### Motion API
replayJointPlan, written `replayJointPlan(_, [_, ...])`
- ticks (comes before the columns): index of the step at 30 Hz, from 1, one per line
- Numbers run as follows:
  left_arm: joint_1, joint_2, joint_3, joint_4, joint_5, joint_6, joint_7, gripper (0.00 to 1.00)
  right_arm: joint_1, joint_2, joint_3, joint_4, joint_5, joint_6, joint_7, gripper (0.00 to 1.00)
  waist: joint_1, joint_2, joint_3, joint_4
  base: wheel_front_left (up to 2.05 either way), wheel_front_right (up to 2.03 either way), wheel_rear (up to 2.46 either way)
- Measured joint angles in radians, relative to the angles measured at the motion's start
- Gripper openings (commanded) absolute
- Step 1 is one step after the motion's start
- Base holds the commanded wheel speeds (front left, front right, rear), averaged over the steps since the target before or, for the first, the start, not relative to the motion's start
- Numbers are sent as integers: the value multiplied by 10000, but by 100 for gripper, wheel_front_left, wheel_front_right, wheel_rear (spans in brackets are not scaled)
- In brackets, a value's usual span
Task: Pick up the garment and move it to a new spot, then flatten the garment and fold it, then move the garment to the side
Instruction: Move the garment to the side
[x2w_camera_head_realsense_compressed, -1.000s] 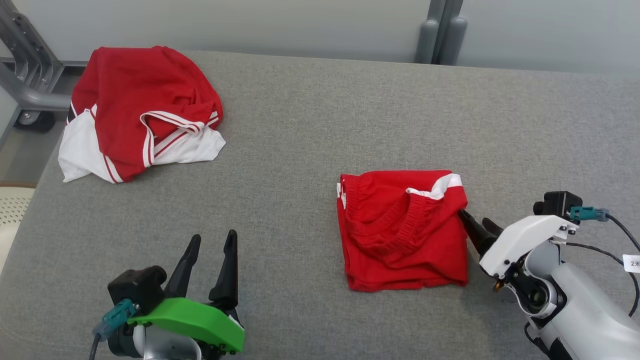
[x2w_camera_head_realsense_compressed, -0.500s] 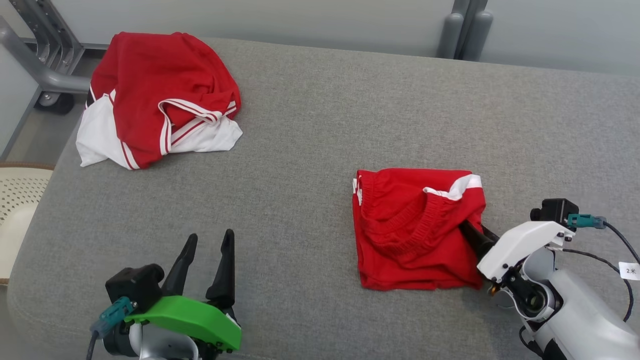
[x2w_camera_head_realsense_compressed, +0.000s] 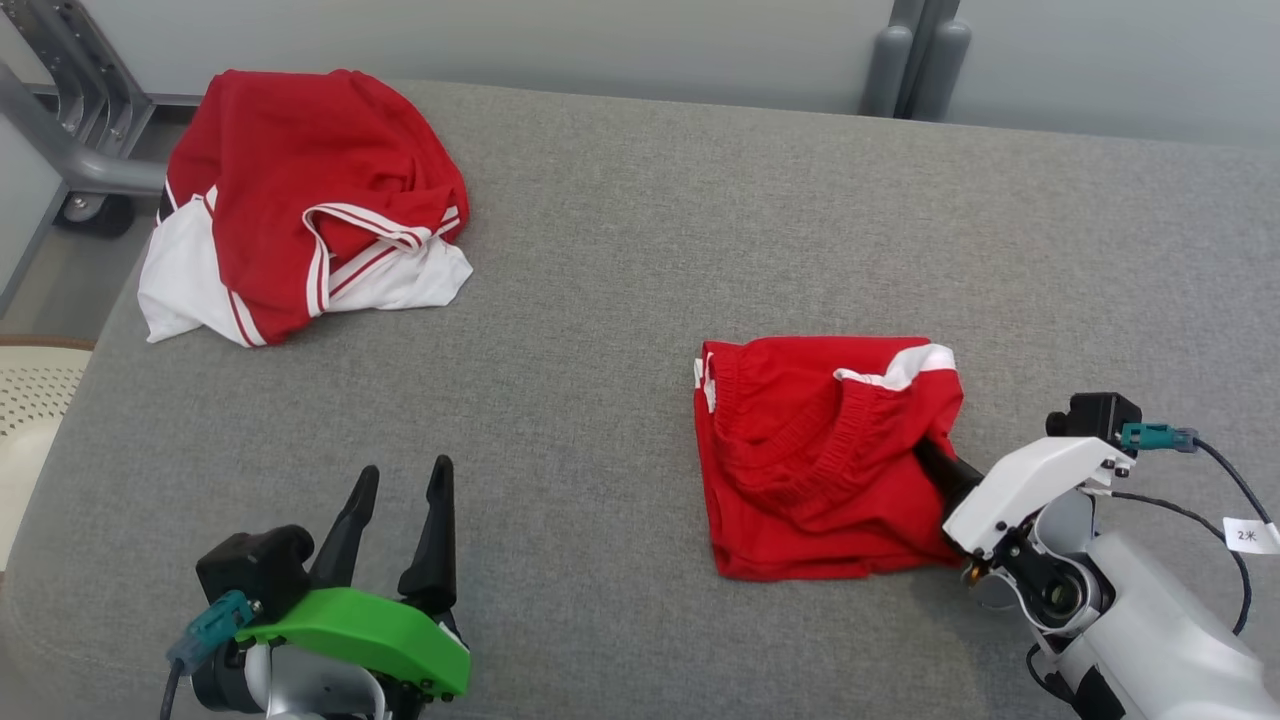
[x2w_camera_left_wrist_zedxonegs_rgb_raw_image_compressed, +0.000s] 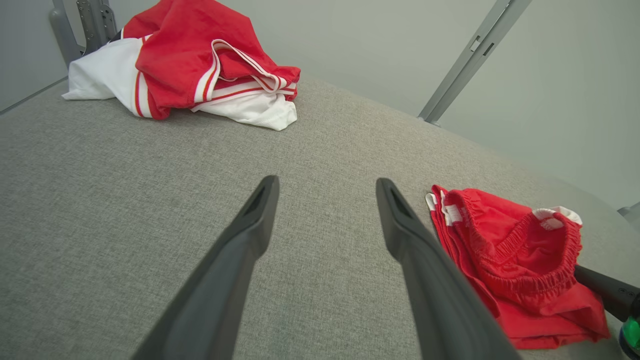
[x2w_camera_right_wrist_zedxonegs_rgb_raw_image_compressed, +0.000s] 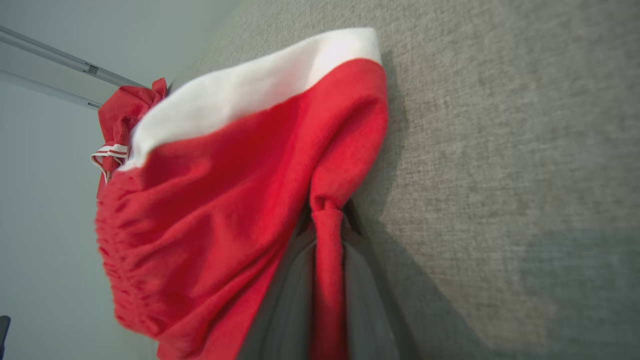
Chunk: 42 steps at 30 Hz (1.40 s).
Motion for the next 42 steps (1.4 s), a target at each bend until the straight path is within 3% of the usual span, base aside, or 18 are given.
replayJointPlan(4, [5,-2,35,-4,2,0,0,100,-200,-132,10,-54,-44,174,-46,0,0,0,-53,-174,0,0,0])
replayJointPlan(14, [24,-10,140,-61,61,0,15,100,-1477,-1749,489,-493,-1266,288,476,0,0,0,-200,-773,0,0,0])
replayJointPlan(23, [33,-15,134,-341,73,0,90,100,-2019,-3022,522,-228,-1783,-27,1243,0,0,0,-124,-1194,0,0,0])
replayJointPlan(29, [32,-17,134,-546,140,0,90,100,-2731,-3296,493,-537,-1948,-35,1561,0,0,0,68,-1391,0,0,0])
replayJointPlan(32, [31,-17,134,-589,144,0,90,100,-3249,-3799,570,-639,-2671,-399,1578,0,1,0,148,-1505,0,0,0])
replayJointPlan(34, [30,-17,111,-591,144,0,92,100,-3571,-4207,462,-704,-2884,-453,1595,0,0,0,189,-1582,0,0,0])
replayJointPlan(42, [23,-23,-35,-619,159,0,184,100,-3815,-4322,489,-1045,-2665,-414,2148,0,0,0,396,-1710,0,0,0])
